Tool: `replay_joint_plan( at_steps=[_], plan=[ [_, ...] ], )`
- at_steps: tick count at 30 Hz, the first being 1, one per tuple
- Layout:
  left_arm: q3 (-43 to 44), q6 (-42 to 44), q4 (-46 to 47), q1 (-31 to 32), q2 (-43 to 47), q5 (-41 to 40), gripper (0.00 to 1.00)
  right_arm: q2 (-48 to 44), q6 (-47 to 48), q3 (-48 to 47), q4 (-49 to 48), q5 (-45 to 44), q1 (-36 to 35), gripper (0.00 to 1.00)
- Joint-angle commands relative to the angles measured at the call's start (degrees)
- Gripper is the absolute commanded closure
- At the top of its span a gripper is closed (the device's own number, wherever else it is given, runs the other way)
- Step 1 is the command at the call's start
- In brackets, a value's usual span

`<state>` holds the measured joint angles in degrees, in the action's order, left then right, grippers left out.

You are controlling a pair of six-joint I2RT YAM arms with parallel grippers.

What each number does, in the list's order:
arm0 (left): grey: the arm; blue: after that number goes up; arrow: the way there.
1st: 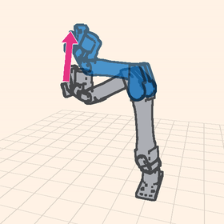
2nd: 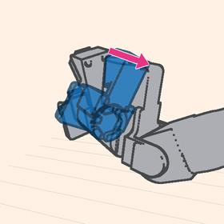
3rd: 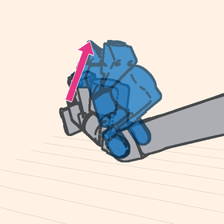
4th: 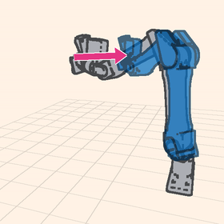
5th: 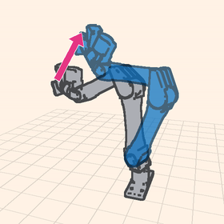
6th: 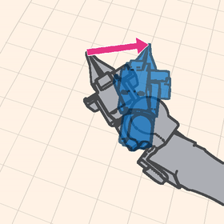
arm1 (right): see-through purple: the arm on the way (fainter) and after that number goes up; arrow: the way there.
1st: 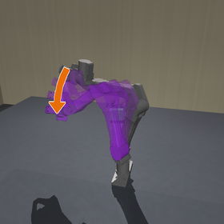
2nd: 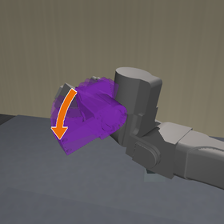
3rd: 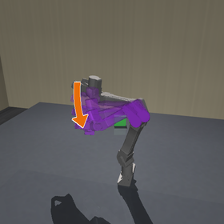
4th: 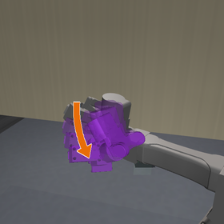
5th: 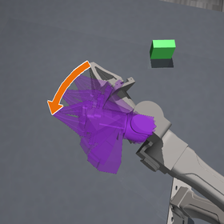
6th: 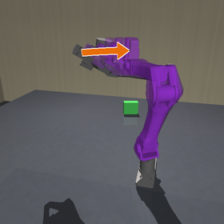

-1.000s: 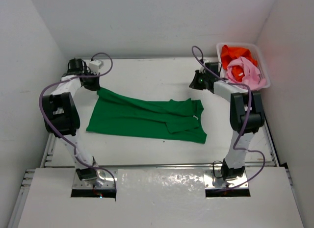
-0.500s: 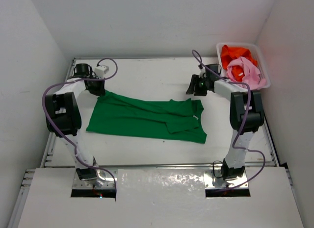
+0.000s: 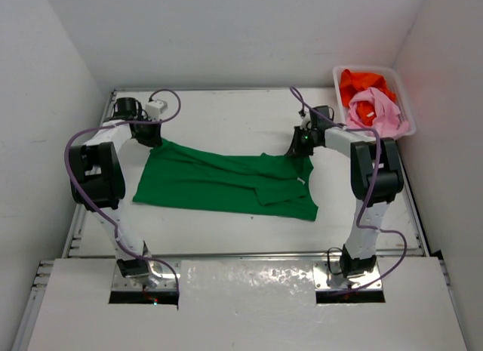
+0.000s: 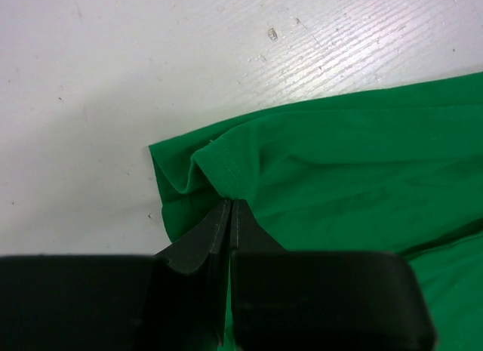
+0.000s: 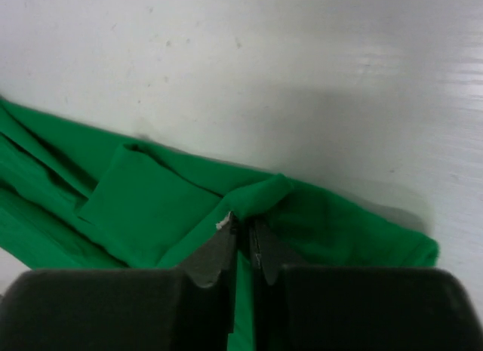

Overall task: Fold and stack the t-shirts
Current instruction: Fold the other side of the tshirt into a rectangle

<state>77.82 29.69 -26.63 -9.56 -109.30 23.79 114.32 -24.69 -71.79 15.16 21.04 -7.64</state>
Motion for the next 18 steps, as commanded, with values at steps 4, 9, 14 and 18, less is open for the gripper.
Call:
replay_joint_plan(
  at_steps=[4,9,14,18],
  plan=[
    [0.8,-0.3,2.6,0.1,3.7,0.6,1.00,-0.2,-1.2,-3.1,-3.6,-1.9,-0.4,1.00],
    [4.1,-2.7,6.6,0.1,1.1,-0.3,1.00,4.0,-1.7,-15.9,-5.1,-3.2,1.1,1.00],
    [8.0,-5.2,8.1,0.1,-1.1,-1.2,1.00,8.9,-2.2,-28.1,-2.9,-3.3,2.4,1.00],
    [7.2,-4.9,8.6,0.1,-0.3,-0.9,1.00,7.6,-2.4,-26.3,-4.3,-3.2,2.7,1.00]
  ],
)
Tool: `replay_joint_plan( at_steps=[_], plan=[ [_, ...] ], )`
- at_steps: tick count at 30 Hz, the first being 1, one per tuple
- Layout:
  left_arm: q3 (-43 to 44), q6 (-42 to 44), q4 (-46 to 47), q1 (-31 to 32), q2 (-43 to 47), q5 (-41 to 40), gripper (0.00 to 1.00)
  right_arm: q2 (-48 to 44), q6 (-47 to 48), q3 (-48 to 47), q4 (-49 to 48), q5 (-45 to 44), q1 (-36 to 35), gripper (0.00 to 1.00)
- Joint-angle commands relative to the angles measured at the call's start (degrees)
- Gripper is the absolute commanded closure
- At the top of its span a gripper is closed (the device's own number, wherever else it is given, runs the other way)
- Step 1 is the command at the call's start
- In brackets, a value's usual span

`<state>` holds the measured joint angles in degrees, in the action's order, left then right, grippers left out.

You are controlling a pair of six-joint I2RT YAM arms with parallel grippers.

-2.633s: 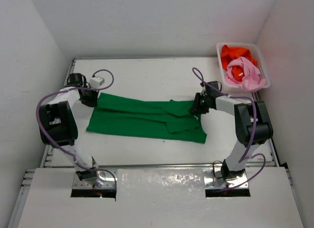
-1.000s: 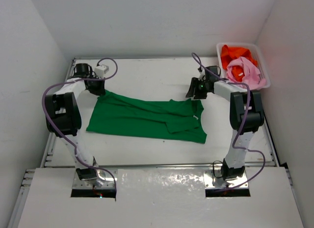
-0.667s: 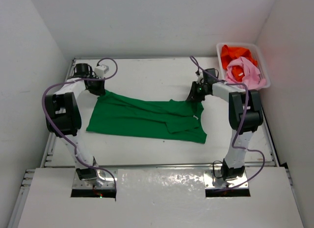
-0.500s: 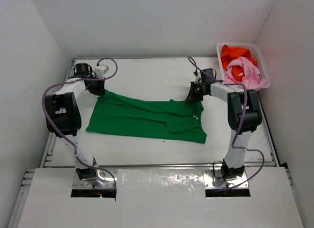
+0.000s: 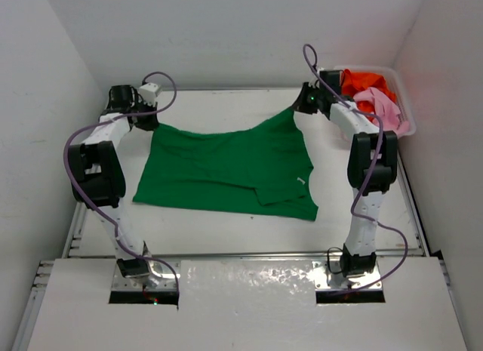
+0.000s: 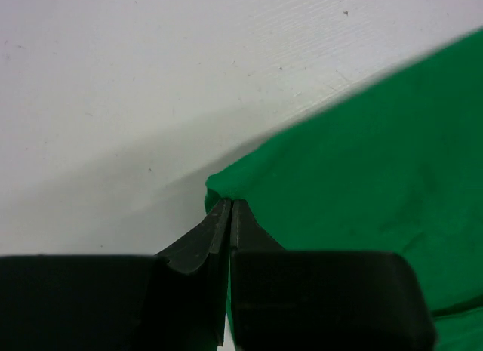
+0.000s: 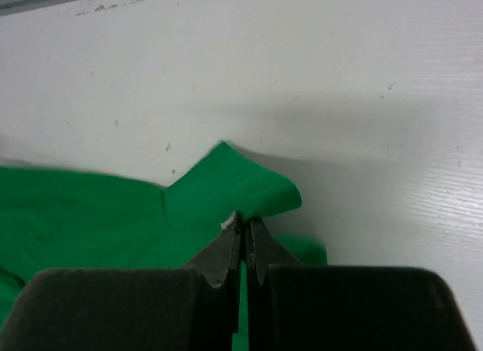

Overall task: Fold and stack the t-shirts
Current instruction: Fold the other side of the tshirt into a rectangle

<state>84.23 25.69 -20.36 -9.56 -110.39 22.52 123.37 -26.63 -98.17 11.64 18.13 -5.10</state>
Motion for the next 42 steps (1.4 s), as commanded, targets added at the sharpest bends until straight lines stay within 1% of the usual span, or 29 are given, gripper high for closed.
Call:
replay_joint_plan(
  at_steps=[1,2,5,7,8,11,12,14,15,17,18,19,21,22,24,25,28,29,32,35,36,38,39,40,41,42],
  plan=[
    [0.2,-0.6,2.4,0.1,1.0,0.5,1.00,-2.0,-0.4,1.0,-2.0,-0.1,0.2,1.00],
    [-0.4,-0.3,3.1,0.1,1.4,0.3,1.00,-2.7,-0.4,3.2,-2.5,-0.3,0.2,1.00],
    [-1.6,-0.3,4.4,-0.2,2.1,-0.1,1.00,-4.7,-0.5,5.5,-4.7,-1.3,1.0,1.00],
    [0.4,0.0,3.6,-0.4,1.3,-0.3,1.00,-4.0,-1.9,2.7,-4.8,-0.8,2.4,1.00],
    [2.8,-0.2,3.1,-0.4,0.1,-0.2,1.00,-3.4,-2.2,1.3,-4.4,-0.6,2.7,1.00],
    [6.5,-1.1,1.1,-0.3,-2.4,0.3,1.00,-1.2,-1.8,-3.4,-2.3,-0.7,3.2,1.00],
    [6.7,-1.3,0.8,-0.3,-2.6,0.7,1.00,-0.9,-1.9,-3.7,-2.1,-0.2,3.2,1.00],
    [5.3,-1.2,0.2,-0.3,-2.3,1.6,1.00,-2.0,-2.4,-1.1,-2.8,1.3,3.0,1.00],
    [4.5,-0.2,0.1,-0.3,-1.8,2.0,1.00,-4.0,-2.5,0.9,-4.2,1.7,2.9,1.00],
    [1.3,2.2,-1.3,-0.3,-0.2,2.6,1.00,-8.2,-1.9,10.5,-6.1,2.4,2.9,1.00],
    [0.5,3.3,-1.3,-0.4,0.3,2.5,1.00,-8.2,-1.7,10.5,-6.5,2.7,2.8,1.00],
    [-0.4,4.4,-2.8,-0.5,1.3,2.5,1.00,-11.7,-1.2,15.6,-6.8,2.8,2.8,1.00],
    [-1.9,7.5,-5.1,-0.9,2.2,2.4,1.00,-15.5,-0.3,20.8,-7.9,3.1,3.0,1.00],
    [-2.2,8.3,-7.8,-1.3,2.9,2.0,1.00,-19.4,-0.1,25.8,-8.4,3.2,2.9,1.00],
    [-2.3,10.0,-10.5,-2.0,3.4,1.6,1.00,-23.3,-0.3,30.4,-9.7,3.4,2.9,1.00],
    [-2.1,10.3,-13.3,-2.6,3.7,0.8,1.00,-26.9,-0.5,35.0,-10.5,3.3,2.9,1.00],
    [-2.1,11.6,-18.4,-2.9,4.4,-1.5,1.00,-31.0,-2.2,42.3,-12.9,4.1,2.7,1.00],
    [-2.4,11.7,-19.4,-3.0,4.5,-2.3,1.00,-33.0,-2.3,43.6,-13.1,3.9,2.7,1.00],
    [-3.0,11.5,-21.5,-3.3,4.5,-4.8,1.00,-34.8,-2.3,47.3,-13.0,4.1,2.8,1.00],
    [-3.1,11.8,-22.3,-3.4,3.7,-5.3,1.00,-33.6,-3.2,49.2,-14.3,4.5,2.7,1.00],
    [-3.1,11.6,-22.3,-3.5,3.4,-4.7,1.00,-31.5,-3.2,48.8,-14.9,4.5,2.7,1.00],
    [-2.1,11.3,-22.2,-3.3,2.6,-1.9,1.00,-28.6,-2.4,44.3,-14.5,3.5,2.6,0.91],
    [-1.8,11.2,-22.2,-3.1,2.4,-1.1,1.00,-25.1,-2.3,39.8,-13.6,3.4,2.6,0.81],
    [-1.4,11.0,-21.9,-2.7,2.2,-0.3,1.00,-23.2,-2.1,37.1,-12.9,3.7,2.5,0.74],
    [-1.5,11.0,-21.5,-2.5,2.2,-0.4,1.00,-21.4,-1.4,34.7,-12.1,3.4,1.9,0.71],
    [-1.6,10.8,-20.7,-2.2,2.0,-0.5,1.00,-19.7,-1.1,30.1,-10.8,3.1,1.6,0.68]
  ],
)
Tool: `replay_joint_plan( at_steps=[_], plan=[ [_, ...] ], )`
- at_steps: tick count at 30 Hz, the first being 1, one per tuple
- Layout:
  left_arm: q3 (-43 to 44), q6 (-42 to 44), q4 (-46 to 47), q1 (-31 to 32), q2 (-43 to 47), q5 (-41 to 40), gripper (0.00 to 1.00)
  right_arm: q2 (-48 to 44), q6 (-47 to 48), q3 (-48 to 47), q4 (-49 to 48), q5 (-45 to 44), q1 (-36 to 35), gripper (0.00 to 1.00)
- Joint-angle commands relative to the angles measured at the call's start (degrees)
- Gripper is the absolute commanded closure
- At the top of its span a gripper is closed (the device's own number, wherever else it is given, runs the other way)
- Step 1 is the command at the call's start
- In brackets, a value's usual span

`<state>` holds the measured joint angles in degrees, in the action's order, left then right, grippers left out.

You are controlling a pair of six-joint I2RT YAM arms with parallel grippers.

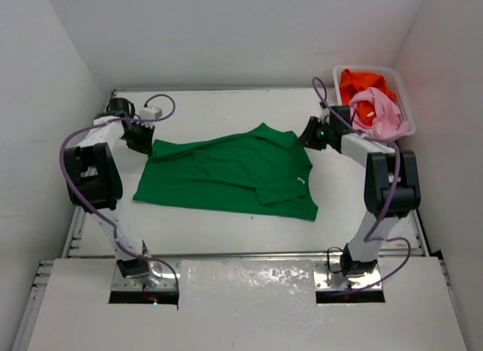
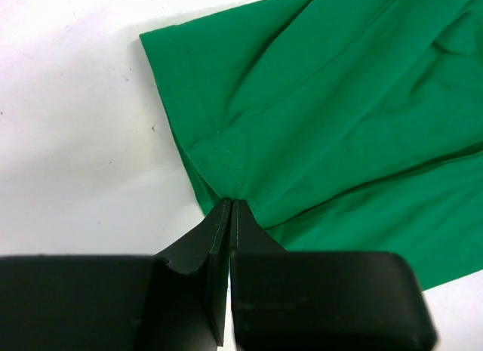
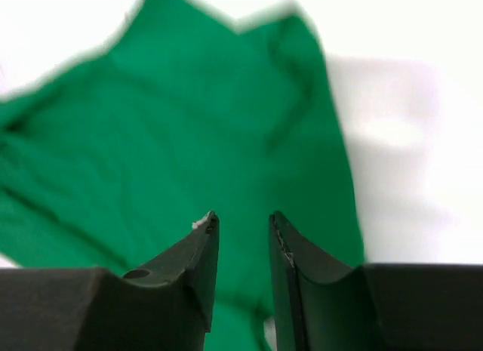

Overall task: Fold and stack the t-shirts
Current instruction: Fold the other side of the tshirt into a rectangle

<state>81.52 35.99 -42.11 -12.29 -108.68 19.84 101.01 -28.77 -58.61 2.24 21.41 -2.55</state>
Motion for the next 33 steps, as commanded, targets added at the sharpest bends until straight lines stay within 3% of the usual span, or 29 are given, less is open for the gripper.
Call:
replay_joint_plan(
  at_steps=[1,5,14,26,31,33],
  plan=[
    [1.1,0.2,1.3,0.7,0.1,1.9,1.00,5.9,1.0,-11.3,-0.3,-0.5,-1.1,0.67],
    [1.4,-0.4,1.1,0.7,-0.6,1.8,1.00,13.9,-1.8,-18.5,5.9,-4.8,-0.9,0.64],
    [2.5,-0.3,1.2,0.8,-0.7,1.9,1.00,22.2,-3.4,-24.7,8.7,-6.3,-1.4,0.52],
    [3.7,-0.5,1.2,1.0,-1.7,2.1,1.00,24.2,-2.5,-27.2,10.0,-7.6,-4.1,0.79],
    [3.6,-0.3,1.2,0.9,-1.8,2.0,1.00,26.0,-2.8,-29.4,11.0,-7.5,-4.1,0.82],
    [3.5,-0.2,1.2,1.0,-1.6,2.0,1.00,26.3,-2.8,-29.6,11.0,-8.0,-4.0,0.90]
  ],
)
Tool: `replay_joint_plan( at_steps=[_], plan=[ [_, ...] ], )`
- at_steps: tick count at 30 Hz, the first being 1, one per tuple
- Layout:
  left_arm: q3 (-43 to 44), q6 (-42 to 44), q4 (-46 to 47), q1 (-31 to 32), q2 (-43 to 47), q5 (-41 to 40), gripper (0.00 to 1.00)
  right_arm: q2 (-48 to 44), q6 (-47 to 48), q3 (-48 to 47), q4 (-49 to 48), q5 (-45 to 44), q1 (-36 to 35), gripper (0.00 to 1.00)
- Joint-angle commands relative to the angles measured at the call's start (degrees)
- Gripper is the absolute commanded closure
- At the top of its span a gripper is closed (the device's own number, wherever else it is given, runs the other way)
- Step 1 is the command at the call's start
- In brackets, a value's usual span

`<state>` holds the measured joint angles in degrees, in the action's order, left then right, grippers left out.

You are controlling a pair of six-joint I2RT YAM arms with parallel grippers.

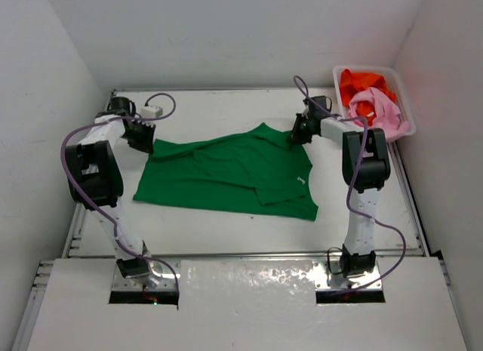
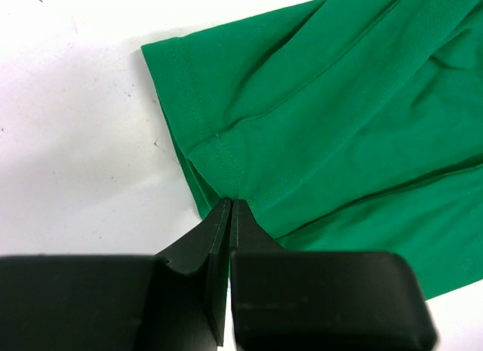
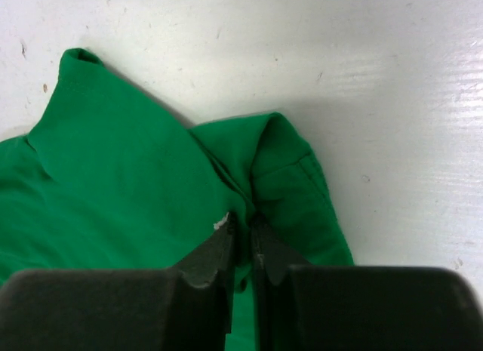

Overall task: Fold and stack the t-shirts
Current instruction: Fold the other side of the tshirt into a rectangle

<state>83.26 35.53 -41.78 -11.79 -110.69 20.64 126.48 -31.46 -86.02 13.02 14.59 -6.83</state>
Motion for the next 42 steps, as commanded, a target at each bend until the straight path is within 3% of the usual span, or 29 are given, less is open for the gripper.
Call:
replay_joint_plan(
  at_steps=[1,2,7,14,19,25,28,38,42],
  plan=[
    [1.6,0.3,1.0,0.5,0.5,1.2,1.00,0.8,0.1,-2.1,0.1,-1.1,0.2,0.94],
    [1.7,0.3,0.9,0.4,0.5,1.1,1.00,0.7,0.3,-2.2,-0.1,-1.2,0.2,1.00],
    [2.3,0.7,0.8,0.4,1.1,1.2,1.00,-4.1,3.3,0.8,-1.8,-0.5,0.2,1.00],
    [4.0,0.6,0.6,0.4,1.3,0.5,1.00,-21.8,6.9,19.4,-9.8,5.8,0.3,1.00],
    [4.8,0.4,0.6,0.3,1.4,1.4,1.00,-34.7,9.7,29.4,-8.4,8.6,0.4,1.00],
    [7.0,-0.7,1.4,0.2,2.1,4.4,1.00,-41.4,13.2,35.0,-3.1,7.3,0.9,1.00],
    [9.6,-3.3,3.8,0.1,1.1,5.1,1.00,-40.6,13.0,32.1,-3.7,7.2,2.1,1.00],
    [15.0,-15.4,18.0,0.6,-7.3,8.7,1.00,-17.1,10.6,2.5,-2.8,3.9,3.8,1.00],
    [12.9,-14.4,17.6,0.6,-6.6,8.8,1.00,-18.4,10.4,3.3,-3.7,4.3,3.8,1.00]
  ],
)
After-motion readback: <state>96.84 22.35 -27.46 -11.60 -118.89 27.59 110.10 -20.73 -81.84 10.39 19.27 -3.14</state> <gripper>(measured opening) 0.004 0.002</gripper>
